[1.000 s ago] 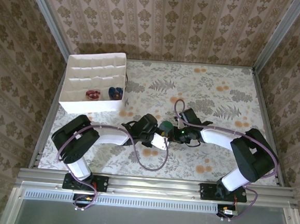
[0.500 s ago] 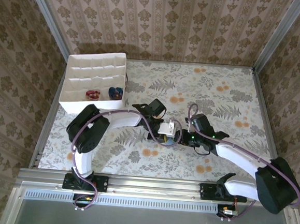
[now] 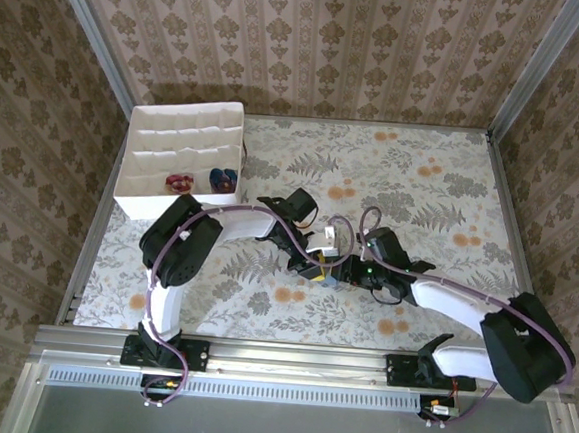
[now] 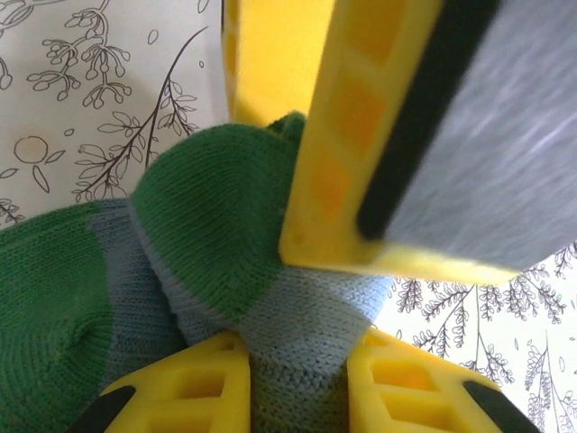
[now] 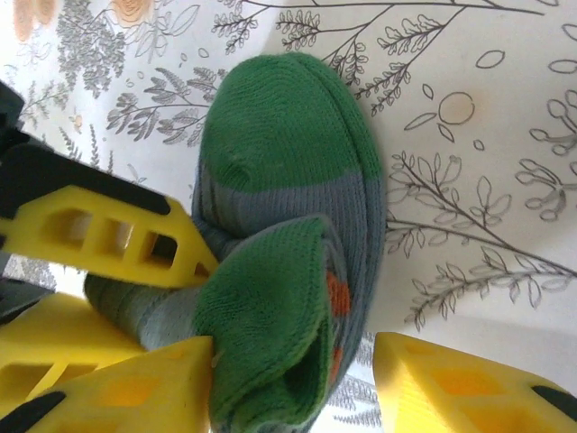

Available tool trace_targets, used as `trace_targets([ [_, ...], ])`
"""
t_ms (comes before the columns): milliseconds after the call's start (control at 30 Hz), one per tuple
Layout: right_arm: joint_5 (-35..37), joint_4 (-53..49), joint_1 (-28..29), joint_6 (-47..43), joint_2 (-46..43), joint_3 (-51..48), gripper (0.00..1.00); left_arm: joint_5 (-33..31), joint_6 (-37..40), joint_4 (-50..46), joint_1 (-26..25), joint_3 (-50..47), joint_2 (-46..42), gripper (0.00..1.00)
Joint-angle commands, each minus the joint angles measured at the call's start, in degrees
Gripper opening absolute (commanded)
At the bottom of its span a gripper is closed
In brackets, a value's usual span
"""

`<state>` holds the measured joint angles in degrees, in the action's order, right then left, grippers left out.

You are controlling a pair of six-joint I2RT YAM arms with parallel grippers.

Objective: Roll the socks

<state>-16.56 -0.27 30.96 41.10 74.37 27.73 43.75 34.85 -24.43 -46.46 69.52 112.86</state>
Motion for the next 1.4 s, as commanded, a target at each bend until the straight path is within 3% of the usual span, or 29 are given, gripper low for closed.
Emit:
trace_targets([
  [0, -1.39, -0.69, 0.66, 0.93, 4.90, 3.74, 0.45, 0.47, -2.96, -3.80, -0.47, -1.27, 3.46, 0.09],
  [167, -0.45, -5.99, 0.77, 1.09, 12.36, 6.01, 0.19, -3.18, -2.61, 3.11, -1.01, -5.42, -0.78, 0.19],
  [367, 1.44, -10.01, 0.68, -0.70, 15.22, 6.65, 0.15, -20.36, 5.16, 15.08, -6.46, -14.35, -14.78, 0.33],
  [700, 0.57, -12.16, 0.58, -2.01, 17.02, 8.87, 0.13, -36.37, 16.03, 35.16, -11.91, -28.54, -28.31, 0.40],
  [967, -1.79, -12.60, 0.55, -2.87, 20.81, 10.93, 0.13, -44.88, 19.35, 36.28, -15.90, -29.80, -23.63, 0.40],
  [1367, -1.46, -13.96, 0.07, -3.66, 20.52, 10.44, 0.13, -46.38, 15.12, 37.95, -14.98, -30.24, -16.59, 0.40],
])
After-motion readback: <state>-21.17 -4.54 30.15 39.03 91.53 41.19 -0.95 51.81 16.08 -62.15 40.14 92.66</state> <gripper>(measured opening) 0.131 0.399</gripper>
